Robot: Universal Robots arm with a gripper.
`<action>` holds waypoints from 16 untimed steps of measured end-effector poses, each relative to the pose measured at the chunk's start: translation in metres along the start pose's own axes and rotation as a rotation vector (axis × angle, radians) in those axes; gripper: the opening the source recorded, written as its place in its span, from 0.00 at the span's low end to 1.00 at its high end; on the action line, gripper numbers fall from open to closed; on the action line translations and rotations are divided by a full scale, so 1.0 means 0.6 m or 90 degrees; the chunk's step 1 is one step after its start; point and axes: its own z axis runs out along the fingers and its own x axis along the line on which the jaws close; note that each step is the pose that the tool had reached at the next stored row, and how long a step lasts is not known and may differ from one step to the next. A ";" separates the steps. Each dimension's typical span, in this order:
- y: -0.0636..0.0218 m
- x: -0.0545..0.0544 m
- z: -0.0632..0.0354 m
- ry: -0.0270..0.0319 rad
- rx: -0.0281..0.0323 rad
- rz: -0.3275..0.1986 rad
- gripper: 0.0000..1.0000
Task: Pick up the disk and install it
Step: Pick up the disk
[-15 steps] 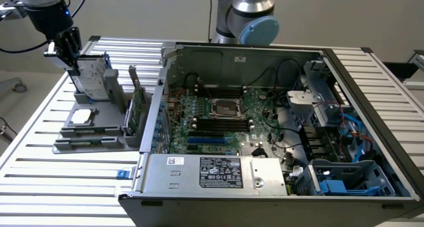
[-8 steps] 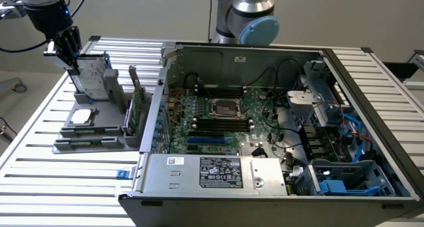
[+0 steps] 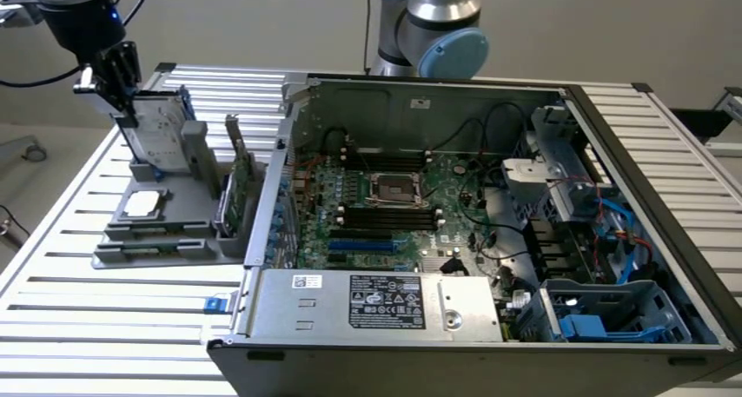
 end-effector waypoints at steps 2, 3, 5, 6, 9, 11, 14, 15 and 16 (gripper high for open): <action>0.000 0.000 -0.004 -0.0001 0.0000 0.000 0.33; 0.000 0.000 -0.006 -0.0002 0.0000 0.000 0.33; 0.000 0.000 -0.010 -0.0002 0.0000 0.000 0.33; 0.000 0.000 -0.013 -0.0002 0.0001 0.000 0.33; 0.000 0.000 -0.021 -0.0003 0.0000 0.000 0.33; 0.000 0.001 -0.030 -0.0003 0.0001 0.000 0.33; 0.000 0.001 -0.046 -0.0003 0.0000 0.000 0.33; 0.000 0.001 -0.053 -0.0003 0.0001 0.000 0.33; 0.000 0.001 -0.060 -0.0003 0.0000 0.000 0.33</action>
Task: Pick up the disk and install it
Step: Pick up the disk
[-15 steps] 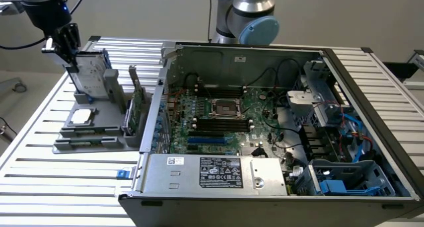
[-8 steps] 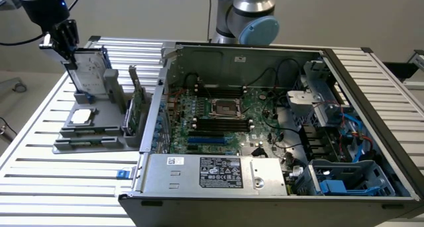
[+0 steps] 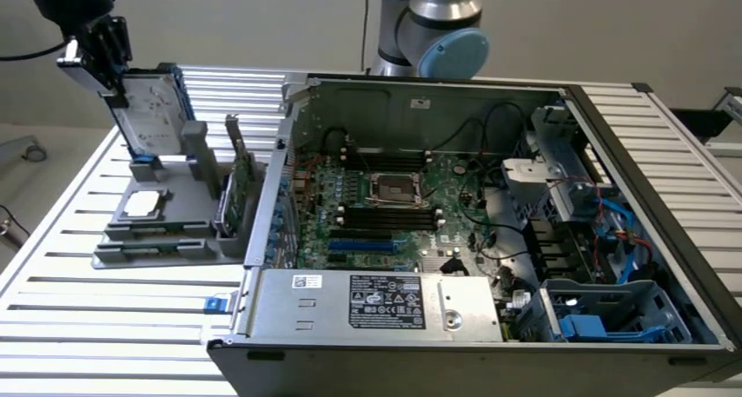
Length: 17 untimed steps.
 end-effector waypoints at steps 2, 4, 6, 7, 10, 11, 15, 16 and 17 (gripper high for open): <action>0.000 0.000 -0.015 0.0000 0.0001 0.000 0.33; 0.000 0.001 -0.030 0.0000 0.0000 0.000 0.33; -0.001 0.001 -0.046 0.0000 -0.0003 0.000 0.33; -0.002 0.001 -0.053 0.0000 -0.0004 0.000 0.33; -0.005 0.002 -0.076 -0.0001 -0.0011 0.000 0.33; -0.007 0.002 -0.083 -0.0001 -0.0016 0.000 0.33; -0.019 0.004 -0.114 -0.0003 -0.0038 0.000 0.33; -0.024 0.004 -0.121 -0.0003 -0.0047 0.000 0.33; -0.029 0.005 -0.129 -0.0004 -0.0056 0.000 0.33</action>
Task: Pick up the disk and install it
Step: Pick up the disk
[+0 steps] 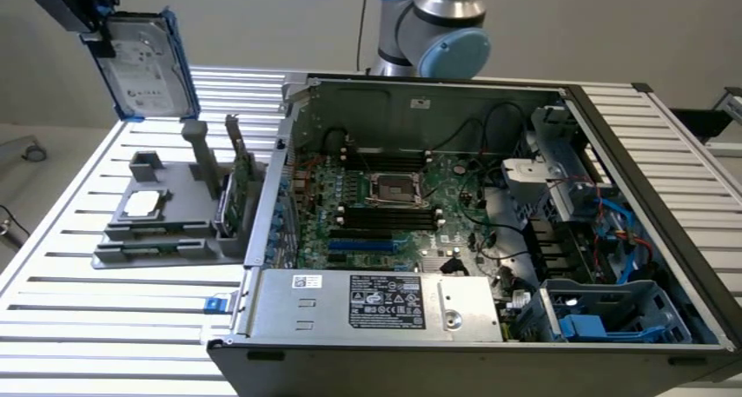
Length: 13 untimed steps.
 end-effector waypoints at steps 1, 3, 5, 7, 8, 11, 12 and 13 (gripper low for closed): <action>-0.005 0.001 -0.007 -0.0001 -0.0009 0.000 0.33; -0.017 0.002 -0.023 -0.0002 -0.0031 0.000 0.33; -0.029 0.003 -0.038 -0.0004 -0.0054 0.000 0.33; -0.042 0.004 -0.052 -0.0005 -0.0081 0.000 0.33; -0.049 0.004 -0.059 -0.0007 -0.0093 0.000 0.33; -0.071 0.006 -0.075 -0.0026 -0.0135 0.000 0.33; -0.080 0.007 -0.081 -0.0035 -0.0148 0.000 0.33; -0.087 0.008 -0.086 -0.0044 -0.0162 0.000 0.33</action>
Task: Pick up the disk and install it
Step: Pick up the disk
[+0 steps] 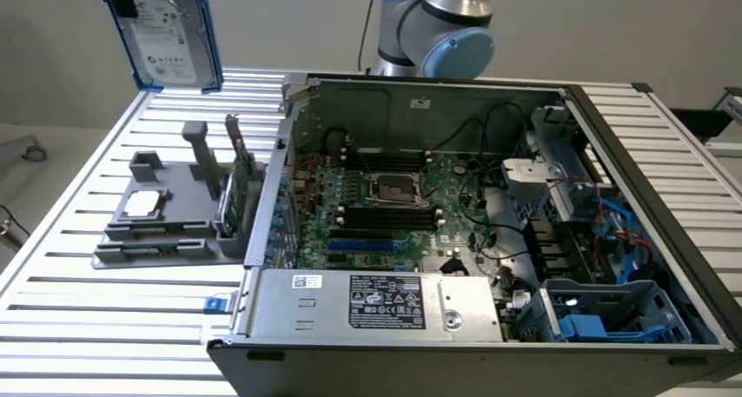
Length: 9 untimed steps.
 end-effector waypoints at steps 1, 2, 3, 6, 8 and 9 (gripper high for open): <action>-0.007 0.001 -0.005 -0.0008 -0.0013 0.000 0.33; -0.015 0.001 -0.009 -0.0015 -0.0027 0.000 0.33; -0.022 0.002 -0.013 -0.0022 -0.0041 0.000 0.33; -0.045 0.003 -0.022 -0.0038 -0.0083 0.000 0.33; -0.060 0.005 -0.026 -0.0045 -0.0111 0.000 0.33; -0.067 0.006 -0.028 -0.0049 -0.0125 0.000 0.33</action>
